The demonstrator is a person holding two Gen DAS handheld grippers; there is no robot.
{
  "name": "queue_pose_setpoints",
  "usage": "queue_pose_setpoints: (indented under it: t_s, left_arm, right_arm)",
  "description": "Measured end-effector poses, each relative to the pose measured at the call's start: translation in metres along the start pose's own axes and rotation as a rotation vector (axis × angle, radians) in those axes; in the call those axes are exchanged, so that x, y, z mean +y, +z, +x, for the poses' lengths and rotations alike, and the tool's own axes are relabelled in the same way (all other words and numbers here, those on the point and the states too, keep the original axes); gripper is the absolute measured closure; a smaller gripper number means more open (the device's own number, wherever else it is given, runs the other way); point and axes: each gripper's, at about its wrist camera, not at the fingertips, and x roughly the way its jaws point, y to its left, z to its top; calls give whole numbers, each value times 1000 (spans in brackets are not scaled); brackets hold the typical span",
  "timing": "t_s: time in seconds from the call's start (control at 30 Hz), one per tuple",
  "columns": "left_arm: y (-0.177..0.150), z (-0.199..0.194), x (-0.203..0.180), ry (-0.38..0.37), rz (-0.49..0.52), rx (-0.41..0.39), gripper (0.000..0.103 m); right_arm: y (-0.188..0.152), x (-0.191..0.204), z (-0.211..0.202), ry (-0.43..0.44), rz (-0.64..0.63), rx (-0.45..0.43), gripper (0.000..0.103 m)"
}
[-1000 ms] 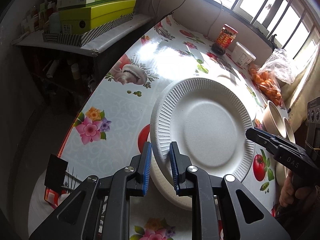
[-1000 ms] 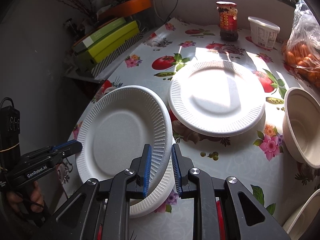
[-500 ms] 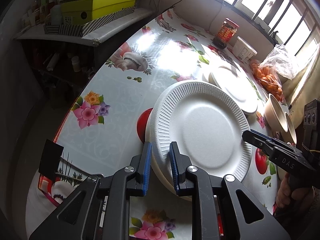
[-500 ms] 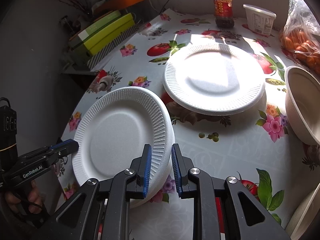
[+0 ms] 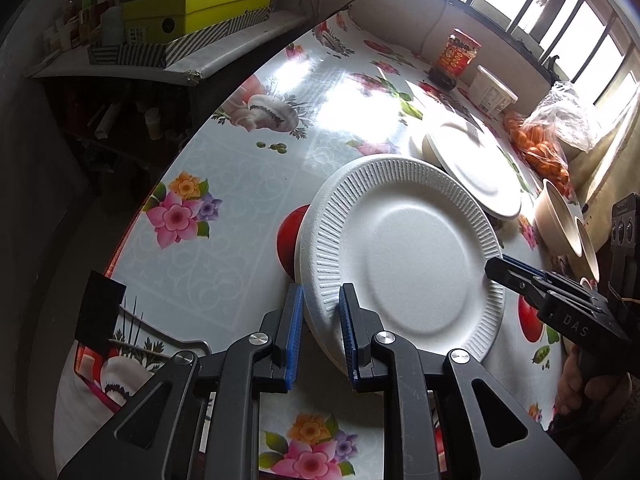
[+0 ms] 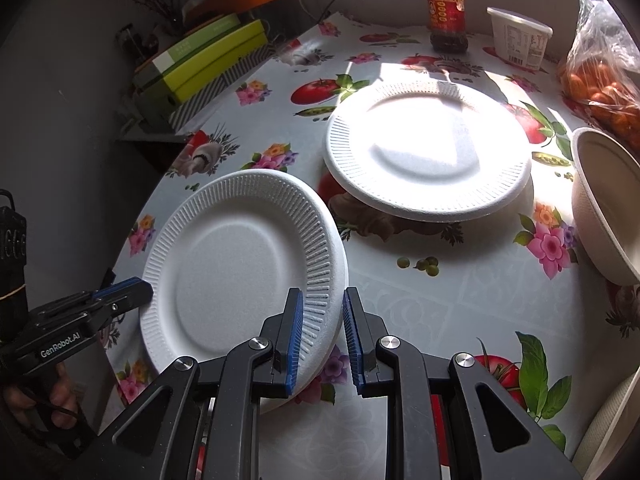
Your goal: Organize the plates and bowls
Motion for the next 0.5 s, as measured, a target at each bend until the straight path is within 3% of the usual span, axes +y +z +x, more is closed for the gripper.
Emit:
queue_pose_setpoints:
  t_s: [0.5]
  left_arm:
    - [0,1,2,-3,-1,3,84]
  right_arm:
    - [0,2,1,-8,-2,-4,83]
